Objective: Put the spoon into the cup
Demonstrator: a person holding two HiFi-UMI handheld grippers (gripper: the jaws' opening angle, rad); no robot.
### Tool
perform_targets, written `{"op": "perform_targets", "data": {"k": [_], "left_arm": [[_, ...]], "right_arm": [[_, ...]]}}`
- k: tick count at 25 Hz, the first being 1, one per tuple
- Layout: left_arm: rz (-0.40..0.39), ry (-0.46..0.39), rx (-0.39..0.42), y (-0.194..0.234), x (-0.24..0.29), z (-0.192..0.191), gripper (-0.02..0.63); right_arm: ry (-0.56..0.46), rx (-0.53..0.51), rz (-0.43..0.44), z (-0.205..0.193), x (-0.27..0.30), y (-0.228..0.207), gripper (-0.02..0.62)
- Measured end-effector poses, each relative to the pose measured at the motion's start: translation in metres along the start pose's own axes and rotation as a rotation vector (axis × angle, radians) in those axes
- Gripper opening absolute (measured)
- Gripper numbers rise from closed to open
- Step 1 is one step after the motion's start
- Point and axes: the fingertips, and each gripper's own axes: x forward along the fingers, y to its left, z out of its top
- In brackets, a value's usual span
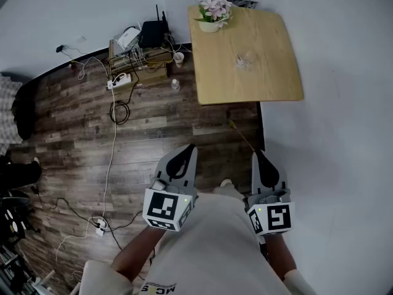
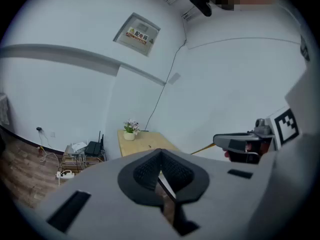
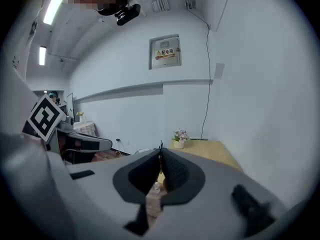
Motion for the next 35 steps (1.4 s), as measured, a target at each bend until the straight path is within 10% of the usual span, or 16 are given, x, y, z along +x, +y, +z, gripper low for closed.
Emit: {"op": "perform_targets", "data": {"k": [14, 35], "left_arm": [[0.017, 0.022, -0.008, -0.262, -0.035, -0.078, 0.011], [0.055, 0.008, 0.064, -0.341, -0.053, -0.100, 0.011]], "right_arm": [[-0.078, 0.152, 0.024, -0.077, -0.218, -0.136, 0.034], [-0.149, 0.118, 0.074, -0.103, -0.293, -0.162, 0.034]]}}
